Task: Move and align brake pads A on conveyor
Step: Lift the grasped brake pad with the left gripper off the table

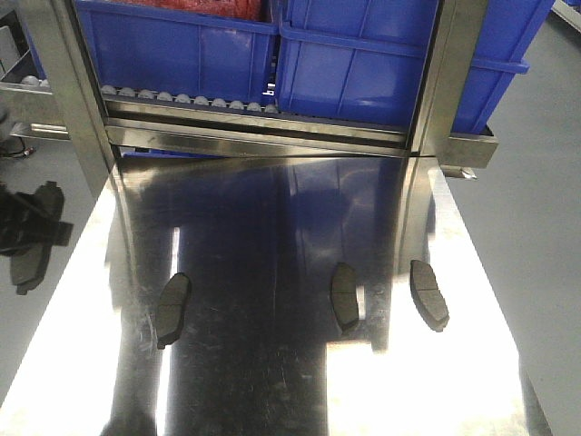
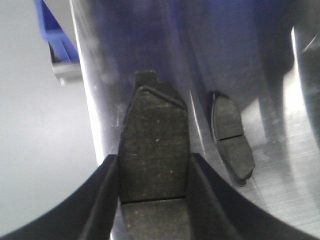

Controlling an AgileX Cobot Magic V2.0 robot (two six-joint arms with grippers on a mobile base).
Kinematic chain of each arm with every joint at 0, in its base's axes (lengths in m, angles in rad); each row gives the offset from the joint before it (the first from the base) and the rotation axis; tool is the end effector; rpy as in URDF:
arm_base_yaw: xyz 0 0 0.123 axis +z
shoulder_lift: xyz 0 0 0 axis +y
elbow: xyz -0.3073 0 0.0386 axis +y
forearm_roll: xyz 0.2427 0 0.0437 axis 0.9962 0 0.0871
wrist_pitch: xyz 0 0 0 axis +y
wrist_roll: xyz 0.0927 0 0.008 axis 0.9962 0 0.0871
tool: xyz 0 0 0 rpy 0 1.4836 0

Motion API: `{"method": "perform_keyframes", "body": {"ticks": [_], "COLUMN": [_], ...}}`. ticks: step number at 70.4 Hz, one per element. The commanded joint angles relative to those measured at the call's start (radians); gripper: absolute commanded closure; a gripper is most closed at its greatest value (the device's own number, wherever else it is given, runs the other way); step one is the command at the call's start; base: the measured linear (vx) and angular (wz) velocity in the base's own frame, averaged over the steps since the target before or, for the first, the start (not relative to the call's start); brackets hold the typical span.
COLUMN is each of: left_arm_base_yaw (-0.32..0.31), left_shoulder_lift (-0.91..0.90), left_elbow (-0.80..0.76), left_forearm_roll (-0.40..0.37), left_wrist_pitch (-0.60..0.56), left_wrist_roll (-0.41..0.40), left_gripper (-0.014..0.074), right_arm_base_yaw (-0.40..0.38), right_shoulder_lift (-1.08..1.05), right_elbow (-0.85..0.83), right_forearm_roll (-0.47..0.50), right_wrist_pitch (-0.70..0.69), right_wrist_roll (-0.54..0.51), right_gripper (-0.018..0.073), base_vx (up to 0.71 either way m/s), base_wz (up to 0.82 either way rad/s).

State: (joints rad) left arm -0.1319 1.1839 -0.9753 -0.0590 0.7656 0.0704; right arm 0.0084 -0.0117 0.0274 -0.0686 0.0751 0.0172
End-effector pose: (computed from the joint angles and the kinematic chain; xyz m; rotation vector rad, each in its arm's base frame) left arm 0.2225 -0.0334 0.3426 0.2140 2.4490 -0.0957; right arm 0.0287 -0.0002 0.1975 -0.0429 1.5738 -0.0376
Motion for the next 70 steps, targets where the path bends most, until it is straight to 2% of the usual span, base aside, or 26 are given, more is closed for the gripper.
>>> {"method": "perform_keyframes", "body": {"ticks": [1,10,32,47,70], "left_arm_base_yaw": [-0.004,-0.004,-0.004,-0.004,-0.004], "left_shoulder_lift": [-0.128,-0.27,-0.575,-0.665,-0.666], "left_elbow": [0.049,0.18,0.471,0.52,0.519], "left_forearm_roll": [-0.001,-0.002,-0.003,-0.003,-0.003], "left_wrist_pitch": [-0.126,-0.231,-0.457,-0.476,-0.478], "left_wrist_roll": [0.0,0.044,0.043,0.042,0.043], "left_gripper": [0.0603,0.0603,0.0603,0.0603,0.0603], "right_arm_base_yaw": [-0.005,-0.005,-0.005,-0.005,-0.005], "right_shoulder_lift": [-0.015,-0.015,-0.015,-0.015,-0.015], "right_elbow": [0.006,0.006,0.006,0.006,0.006], "right_forearm_roll": [-0.003,-0.003,-0.003,-0.003,-0.003], "right_wrist_pitch": [-0.075,-0.075,-0.075,-0.075,-0.075], "right_wrist_roll": [-0.002,-0.002,-0.002,-0.002,-0.002], "right_gripper": [0.0569,0.0569,0.0569,0.0569,0.0569], "base_vx": [0.0,0.0,0.0,0.0,0.0], "base_wz": [0.0,0.0,0.0,0.0,0.0]}}
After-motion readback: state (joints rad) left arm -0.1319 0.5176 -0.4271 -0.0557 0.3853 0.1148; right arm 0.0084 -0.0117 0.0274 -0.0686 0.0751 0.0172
